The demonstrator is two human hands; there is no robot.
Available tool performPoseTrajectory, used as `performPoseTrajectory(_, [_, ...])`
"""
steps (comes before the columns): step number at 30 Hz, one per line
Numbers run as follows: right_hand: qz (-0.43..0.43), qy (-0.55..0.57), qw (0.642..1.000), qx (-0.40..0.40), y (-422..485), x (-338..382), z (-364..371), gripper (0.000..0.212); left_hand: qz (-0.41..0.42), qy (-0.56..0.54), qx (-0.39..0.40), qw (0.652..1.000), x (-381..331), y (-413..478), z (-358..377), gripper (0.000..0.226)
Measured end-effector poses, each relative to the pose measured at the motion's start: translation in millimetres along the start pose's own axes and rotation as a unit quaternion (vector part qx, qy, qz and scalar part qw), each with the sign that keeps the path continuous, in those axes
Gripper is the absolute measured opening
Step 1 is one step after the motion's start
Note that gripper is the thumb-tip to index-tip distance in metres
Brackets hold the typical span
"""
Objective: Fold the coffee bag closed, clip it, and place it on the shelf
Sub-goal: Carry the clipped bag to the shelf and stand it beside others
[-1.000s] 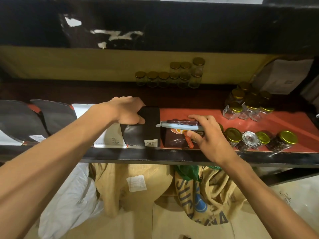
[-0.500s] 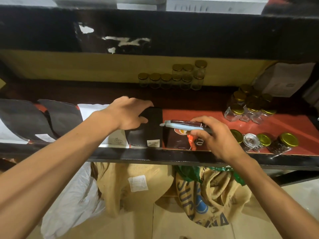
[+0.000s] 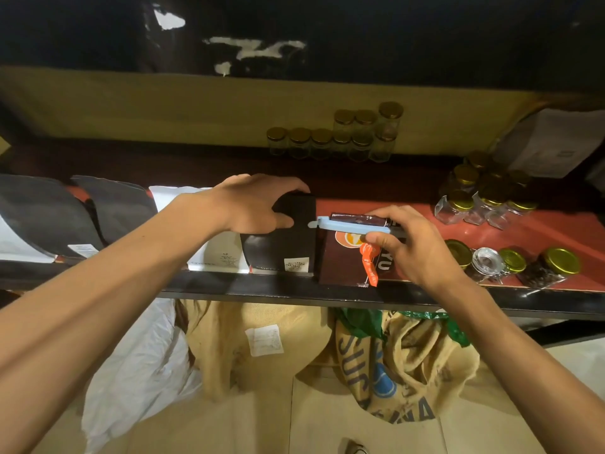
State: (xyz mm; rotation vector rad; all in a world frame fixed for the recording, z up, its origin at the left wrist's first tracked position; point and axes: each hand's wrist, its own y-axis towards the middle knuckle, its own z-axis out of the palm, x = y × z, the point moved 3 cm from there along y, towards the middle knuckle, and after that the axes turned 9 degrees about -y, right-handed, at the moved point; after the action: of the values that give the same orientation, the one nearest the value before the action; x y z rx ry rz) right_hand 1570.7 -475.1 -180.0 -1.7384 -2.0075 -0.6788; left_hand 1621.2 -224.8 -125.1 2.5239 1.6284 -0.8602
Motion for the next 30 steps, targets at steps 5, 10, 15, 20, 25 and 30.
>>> performPoseTrajectory(5, [0.003, 0.017, 1.000, -0.007, -1, 2, 1, 0.027, -0.001, 0.012, -0.007, 1.000, 1, 2, 1, 0.055])
performPoseTrajectory(10, [0.001, 0.048, 0.999, -0.001, 5, 8, -7, 0.037, -0.006, 0.004, -0.005, 1.000, 2, 2, 0, 0.054])
performPoseTrajectory(15, [0.005, 0.014, 0.998, 0.054, -1, 8, -3, 0.055, -0.007, 0.016, -0.010, 1.000, 2, 1, 1, 0.053])
performPoseTrajectory(20, [-0.008, 0.000, 0.998, 0.055, -14, 5, -7, 0.060, -0.003, 0.035, -0.012, 0.999, 1, -1, 2, 0.056])
performPoseTrajectory(25, [-0.015, -0.018, 1.000, -0.006, -14, 5, -15, 0.033, -0.002, 0.044, -0.016, 0.999, 0, 0, 3, 0.056])
performPoseTrajectory(30, [0.004, -0.026, 0.999, -0.030, -12, 3, -16, 0.033, -0.009, 0.039, -0.013, 0.999, 0, 0, 3, 0.055])
